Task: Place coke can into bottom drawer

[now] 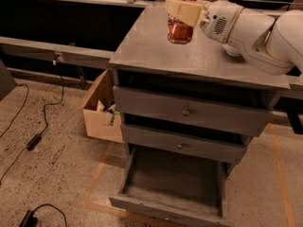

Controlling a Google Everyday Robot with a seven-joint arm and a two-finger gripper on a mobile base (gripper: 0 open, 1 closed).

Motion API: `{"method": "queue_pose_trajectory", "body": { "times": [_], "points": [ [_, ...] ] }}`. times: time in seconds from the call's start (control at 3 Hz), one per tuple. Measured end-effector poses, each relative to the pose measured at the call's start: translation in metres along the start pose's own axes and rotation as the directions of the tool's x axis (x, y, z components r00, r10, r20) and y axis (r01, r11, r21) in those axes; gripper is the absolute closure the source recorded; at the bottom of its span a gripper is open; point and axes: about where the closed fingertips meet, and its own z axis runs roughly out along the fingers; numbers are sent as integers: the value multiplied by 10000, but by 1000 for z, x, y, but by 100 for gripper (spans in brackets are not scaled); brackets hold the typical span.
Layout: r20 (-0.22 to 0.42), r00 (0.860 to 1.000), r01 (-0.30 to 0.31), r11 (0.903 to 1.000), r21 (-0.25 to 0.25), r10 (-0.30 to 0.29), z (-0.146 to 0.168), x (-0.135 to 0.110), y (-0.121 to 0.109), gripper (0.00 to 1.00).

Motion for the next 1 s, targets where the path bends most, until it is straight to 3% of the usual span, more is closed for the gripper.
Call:
{"method": "queue_pose_trajectory", "body": {
  "times": [0.33, 0.67, 1.0],
  "points": [
    [-390, 9969, -714, 9936, -874, 682, -7, 55, 52, 100],
    [-1134, 9912, -870, 9819, -1680, 685, -10, 112, 87, 100],
    [-2210, 9744, 8, 9842, -1773, -406, -16, 180, 106, 100]
  ]
}}
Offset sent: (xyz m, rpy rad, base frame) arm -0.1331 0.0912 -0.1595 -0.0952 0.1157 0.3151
